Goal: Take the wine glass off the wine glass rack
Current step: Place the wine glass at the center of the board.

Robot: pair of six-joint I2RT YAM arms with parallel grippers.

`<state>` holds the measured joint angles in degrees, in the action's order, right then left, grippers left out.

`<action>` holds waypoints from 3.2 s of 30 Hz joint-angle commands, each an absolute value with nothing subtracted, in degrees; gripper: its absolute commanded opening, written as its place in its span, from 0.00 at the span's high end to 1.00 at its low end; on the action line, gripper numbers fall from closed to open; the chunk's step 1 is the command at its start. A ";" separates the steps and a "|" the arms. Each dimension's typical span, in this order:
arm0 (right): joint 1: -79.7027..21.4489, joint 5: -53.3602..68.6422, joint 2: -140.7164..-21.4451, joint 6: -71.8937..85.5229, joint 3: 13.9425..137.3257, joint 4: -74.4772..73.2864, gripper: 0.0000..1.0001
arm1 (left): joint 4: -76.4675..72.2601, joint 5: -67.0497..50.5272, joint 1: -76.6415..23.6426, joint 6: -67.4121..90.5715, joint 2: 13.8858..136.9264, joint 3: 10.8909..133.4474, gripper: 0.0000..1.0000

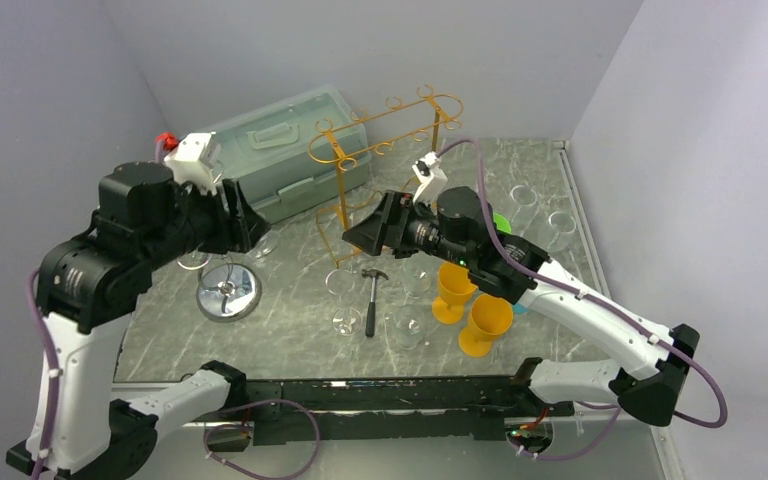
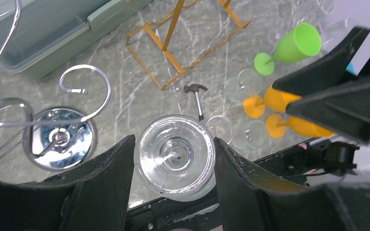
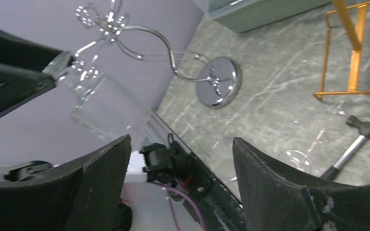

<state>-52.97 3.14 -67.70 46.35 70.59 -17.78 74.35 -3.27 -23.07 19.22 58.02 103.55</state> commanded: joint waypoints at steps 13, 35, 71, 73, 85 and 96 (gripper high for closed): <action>-52.56 9.44 -65.94 67.74 60.25 20.91 0.14 | 52.38 -0.76 -23.29 35.98 62.20 105.22 0.56; -52.38 12.61 -72.68 75.05 61.08 35.41 0.30 | 43.17 -2.25 -23.20 44.50 62.40 100.94 0.56; -52.46 -6.41 -63.03 57.26 67.85 8.34 1.00 | 42.76 -5.00 -23.12 42.82 57.94 97.88 0.00; -52.39 -10.25 -60.44 54.16 68.80 3.97 1.00 | 43.57 -5.21 -23.12 40.84 57.75 98.04 0.01; -40.16 -27.92 -60.07 37.28 87.54 -22.45 1.00 | 47.95 -10.11 -23.12 31.31 60.81 99.58 0.00; -12.90 -14.54 -72.93 37.67 98.88 -29.46 1.00 | 50.30 -13.67 -23.12 24.60 63.69 100.11 0.00</action>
